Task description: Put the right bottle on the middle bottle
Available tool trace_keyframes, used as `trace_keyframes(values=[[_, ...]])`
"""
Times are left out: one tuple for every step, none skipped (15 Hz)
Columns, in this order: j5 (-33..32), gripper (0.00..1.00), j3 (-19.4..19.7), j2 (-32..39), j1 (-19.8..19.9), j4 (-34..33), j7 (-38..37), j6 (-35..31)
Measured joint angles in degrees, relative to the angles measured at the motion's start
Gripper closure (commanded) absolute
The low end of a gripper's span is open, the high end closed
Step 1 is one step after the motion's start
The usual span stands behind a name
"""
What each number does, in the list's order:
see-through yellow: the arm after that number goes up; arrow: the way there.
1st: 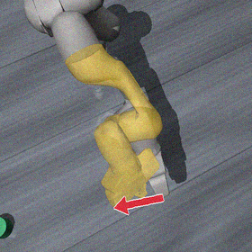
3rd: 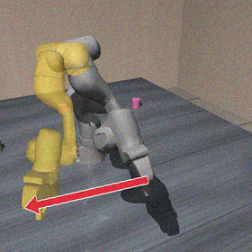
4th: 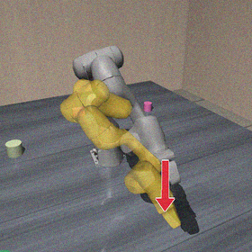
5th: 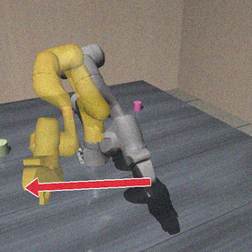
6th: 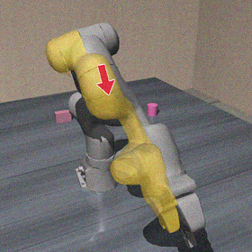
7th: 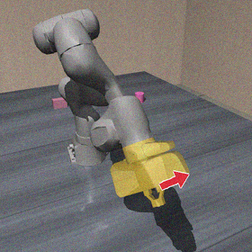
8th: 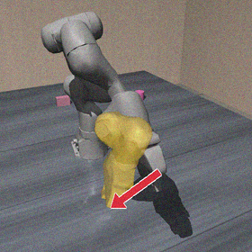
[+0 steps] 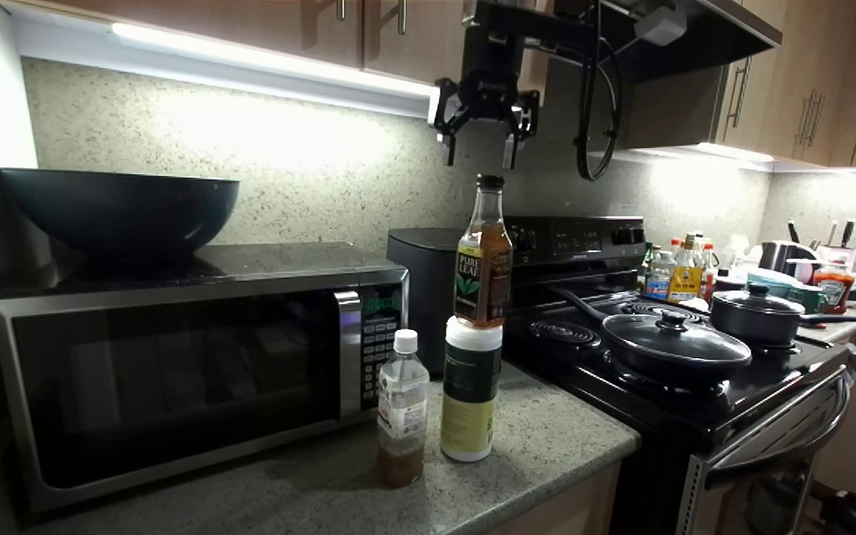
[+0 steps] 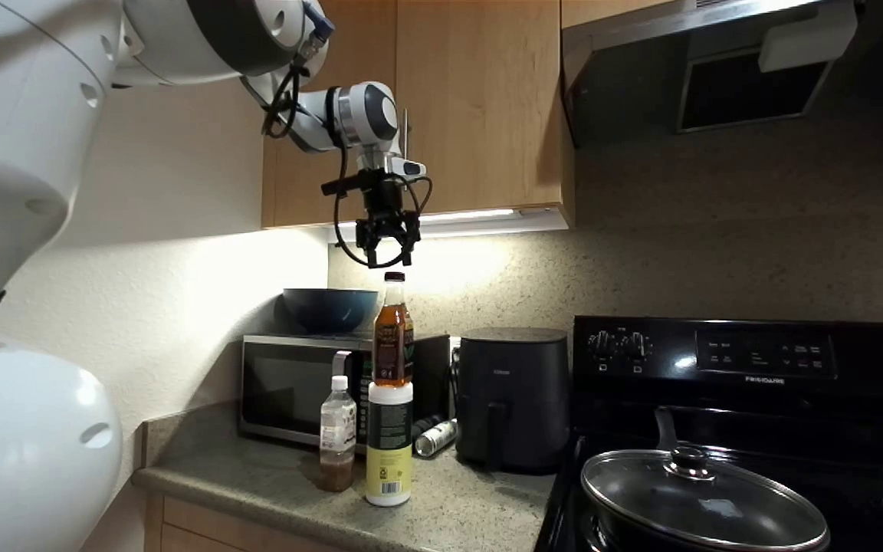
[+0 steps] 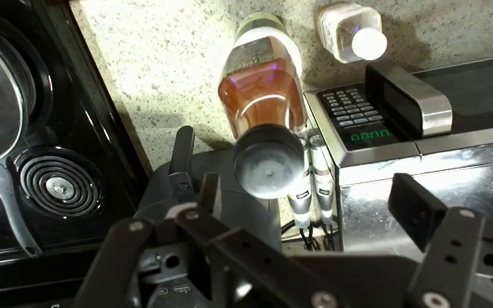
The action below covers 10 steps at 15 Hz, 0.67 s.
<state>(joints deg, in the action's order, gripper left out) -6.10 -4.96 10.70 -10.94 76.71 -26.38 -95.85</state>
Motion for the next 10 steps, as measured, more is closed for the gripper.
trace_keyframes(values=[[-1.0,0.0,-0.1,-0.6,-0.5,-0.2,0.0,-0.1],[-2.1,0.0,-0.2,-1.3,-1.1,-0.2,0.0,-0.2],[-3.4,0.0,-0.3,-2.1,-1.7,-0.2,-0.1,-0.4],[-4.5,0.0,-0.3,-3.0,-2.3,-0.2,-0.5,-0.6],[-5.7,0.0,-0.4,-3.9,-2.9,-0.2,-1.3,-0.8],[-6.9,0.0,-0.4,-4.8,-3.4,-0.2,-2.2,-1.2],[-7.8,0.0,-0.5,-5.5,-3.9,-0.2,-2.8,-1.4],[-8.1,0.0,-0.5,-6.1,-4.1,-0.1,-3.1,-1.4],[-8.1,0.0,-0.5,-6.3,-4.2,-0.1,-3.2,-1.4],[-8.1,0.0,-0.5,-6.3,-4.2,-0.1,-3.2,-1.4]])
